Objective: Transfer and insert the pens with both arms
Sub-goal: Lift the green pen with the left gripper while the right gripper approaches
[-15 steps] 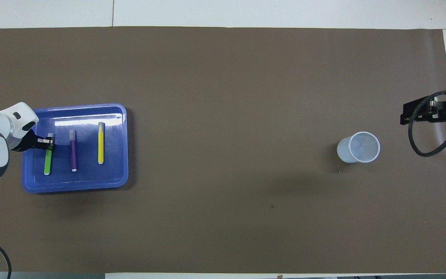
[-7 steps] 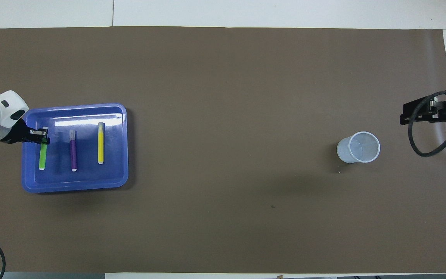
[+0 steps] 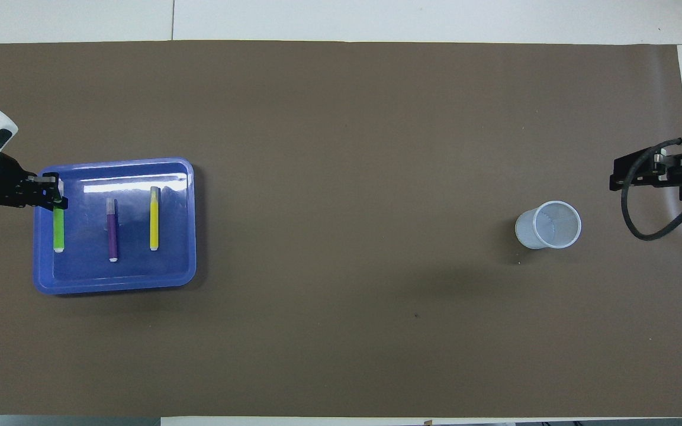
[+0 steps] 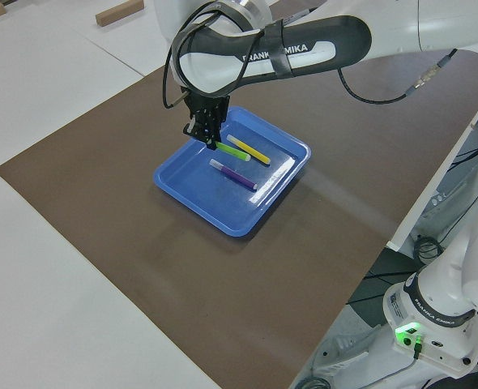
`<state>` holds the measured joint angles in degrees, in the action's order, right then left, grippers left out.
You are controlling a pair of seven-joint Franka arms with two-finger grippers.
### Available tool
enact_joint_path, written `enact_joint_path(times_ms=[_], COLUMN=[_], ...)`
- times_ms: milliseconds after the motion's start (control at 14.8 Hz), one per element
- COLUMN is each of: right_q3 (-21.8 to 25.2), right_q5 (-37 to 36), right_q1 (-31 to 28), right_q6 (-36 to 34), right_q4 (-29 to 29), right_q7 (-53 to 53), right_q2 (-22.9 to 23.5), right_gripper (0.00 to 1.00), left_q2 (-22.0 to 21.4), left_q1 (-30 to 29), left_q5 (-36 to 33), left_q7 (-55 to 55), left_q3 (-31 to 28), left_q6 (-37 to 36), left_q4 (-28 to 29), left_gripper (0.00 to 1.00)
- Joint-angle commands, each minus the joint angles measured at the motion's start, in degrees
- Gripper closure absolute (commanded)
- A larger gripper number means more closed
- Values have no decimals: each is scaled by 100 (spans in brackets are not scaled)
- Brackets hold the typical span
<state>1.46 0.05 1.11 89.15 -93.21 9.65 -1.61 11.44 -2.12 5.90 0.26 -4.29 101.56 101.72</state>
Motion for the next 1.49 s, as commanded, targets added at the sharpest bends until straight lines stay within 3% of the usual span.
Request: enact_joint_path(times_ms=[0,270,540,878,1080,1418], right_q3=[-14,-14,-49,-102,-233,-295], right_q5=[100,92,135,1407,2059,2657], right_q1=[-50,-50,-32,-32,37,678], right_q6=[-3,-3,15,111,620,1279], right_q4=[-48,-39,-13,14,5,5], right_q7=[-148,-131,-95,-69,325,1423], right_q2=[-41,-41,-23,3,29,56], right_gripper=[0,0,0,0,0,0], left_q2=[-176,-554,-985,-1187,-1415,-1811], left_q1=[404,914,977,1056,1056,1231], left_q5=[200,1113,2079,2722,3065,3786], left_q7=[-1706,-4011,-5515,-7388,-8662,-9358], left_q3=[77,191,367,508,552,675], left_q6=[-628,-918,-1059,-858,-489,169], left_q4=[-389,-363,-240,-223,-100,497], left_gripper=[100,100,100,100,100,100])
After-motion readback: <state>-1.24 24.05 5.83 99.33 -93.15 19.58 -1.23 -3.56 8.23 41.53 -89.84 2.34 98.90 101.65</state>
